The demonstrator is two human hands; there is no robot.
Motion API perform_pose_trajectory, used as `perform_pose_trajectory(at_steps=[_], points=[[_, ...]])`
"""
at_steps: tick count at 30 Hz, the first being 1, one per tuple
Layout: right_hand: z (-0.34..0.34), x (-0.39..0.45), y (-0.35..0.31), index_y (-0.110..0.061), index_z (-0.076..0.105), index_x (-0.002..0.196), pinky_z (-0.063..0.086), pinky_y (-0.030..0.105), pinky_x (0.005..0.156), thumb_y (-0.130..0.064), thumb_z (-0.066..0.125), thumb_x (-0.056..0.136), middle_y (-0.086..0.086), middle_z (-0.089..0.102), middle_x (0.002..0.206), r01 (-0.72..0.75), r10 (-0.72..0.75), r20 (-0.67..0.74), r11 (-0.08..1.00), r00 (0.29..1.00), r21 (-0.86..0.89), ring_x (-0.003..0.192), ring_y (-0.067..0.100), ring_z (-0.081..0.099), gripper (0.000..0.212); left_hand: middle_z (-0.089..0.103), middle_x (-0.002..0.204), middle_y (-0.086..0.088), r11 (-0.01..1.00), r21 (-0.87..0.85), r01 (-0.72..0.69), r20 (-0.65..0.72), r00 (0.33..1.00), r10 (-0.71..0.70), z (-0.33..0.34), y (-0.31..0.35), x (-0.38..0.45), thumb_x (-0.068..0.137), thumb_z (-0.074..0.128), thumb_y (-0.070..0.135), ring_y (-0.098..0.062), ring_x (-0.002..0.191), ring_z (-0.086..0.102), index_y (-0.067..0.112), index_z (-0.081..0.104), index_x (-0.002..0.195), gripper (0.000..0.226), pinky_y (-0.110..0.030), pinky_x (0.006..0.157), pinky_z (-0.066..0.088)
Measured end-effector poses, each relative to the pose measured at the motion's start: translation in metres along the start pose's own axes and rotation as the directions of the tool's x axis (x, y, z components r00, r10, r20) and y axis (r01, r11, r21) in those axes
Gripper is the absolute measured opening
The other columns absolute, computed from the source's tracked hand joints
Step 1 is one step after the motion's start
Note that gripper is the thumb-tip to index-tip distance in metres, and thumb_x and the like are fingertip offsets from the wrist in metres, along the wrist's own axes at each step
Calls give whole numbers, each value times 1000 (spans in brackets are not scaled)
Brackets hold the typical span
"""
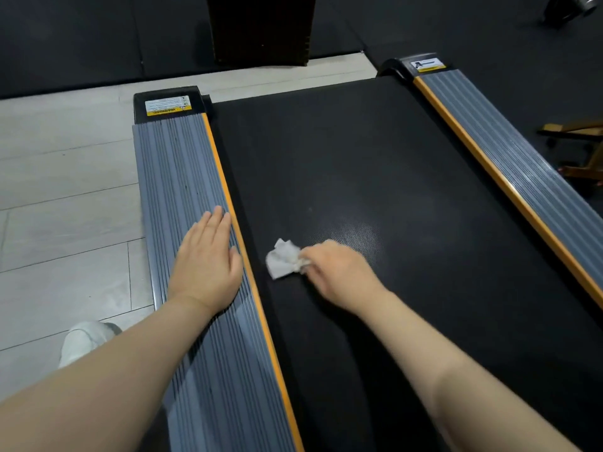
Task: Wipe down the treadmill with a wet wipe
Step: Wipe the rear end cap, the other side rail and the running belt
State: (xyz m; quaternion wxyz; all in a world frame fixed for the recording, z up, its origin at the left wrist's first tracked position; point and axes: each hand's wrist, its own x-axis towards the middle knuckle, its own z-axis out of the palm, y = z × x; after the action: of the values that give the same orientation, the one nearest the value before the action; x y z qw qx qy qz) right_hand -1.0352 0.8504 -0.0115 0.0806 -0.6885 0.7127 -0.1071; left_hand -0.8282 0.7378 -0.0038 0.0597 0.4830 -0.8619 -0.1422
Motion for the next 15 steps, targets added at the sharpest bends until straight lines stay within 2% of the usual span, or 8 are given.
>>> perform_pose_trajectory(at_steps=[2,4,6,8,10,11,13,15], points=[[-14,3,57,-15,64,96,55,40,71,-21,51,91,9,67,94,-384,375,-104,918,921,-97,90,35,63,15,14,165,-5,1000,-1,-3,6,1000,3,0,1,1,101,36,25,-18,153,9,11,21,157,60,-33,124,4],[-27,-4,100,-10,60,98,50,42,72,-22,49,93,17,66,97,-717,696,-250,697,673,10,91,40,62,17,13,165,-5,1000,13,-7,7,1000,7,0,1,1,102,35,26,-18,153,8,11,19,157,60,-33,124,4],[-26,-1,96,-3,58,108,48,42,74,-21,49,93,21,65,101,-818,811,-278,562,515,124,94,41,60,25,13,166,-5,1000,27,-10,5,1000,10,-1,1,0,102,34,26,-18,153,8,11,19,157,60,-32,124,3],[-12,13,48,-3,61,110,49,39,67,-16,50,90,19,68,95,-722,719,-274,683,639,108,87,38,64,26,12,166,-6,999,32,-17,10,1000,17,-2,2,-1,102,34,25,-18,153,8,10,18,157,60,-31,123,1],[8,21,-28,-7,63,104,50,37,60,-11,54,85,12,67,87,-391,398,-144,917,906,74,78,34,64,21,12,166,-6,999,31,-19,7,1000,19,-2,3,-1,102,33,25,-18,153,7,10,17,157,60,-30,122,-1],[15,18,-61,-9,63,100,50,35,56,-10,59,82,8,66,84,-197,198,-38,980,979,42,74,30,63,19,11,166,-6,999,33,-22,8,1000,22,-2,3,0,102,33,25,-19,153,6,9,17,157,60,-30,123,-1],[17,15,-74,-12,64,93,50,32,52,-11,69,78,3,64,76,106,-105,-19,993,994,53,67,26,61,16,9,166,-6,998,49,-30,18,999,29,0,1,1,102,31,26,-19,153,5,9,15,158,60,-31,123,-1],[7,21,-33,-14,67,92,51,36,60,-15,67,84,6,67,80,18,-19,-97,1000,995,-6,74,31,63,9,9,166,-8,997,69,-33,27,999,32,1,0,0,102,23,29,-20,153,5,8,14,158,61,-32,124,-1]])
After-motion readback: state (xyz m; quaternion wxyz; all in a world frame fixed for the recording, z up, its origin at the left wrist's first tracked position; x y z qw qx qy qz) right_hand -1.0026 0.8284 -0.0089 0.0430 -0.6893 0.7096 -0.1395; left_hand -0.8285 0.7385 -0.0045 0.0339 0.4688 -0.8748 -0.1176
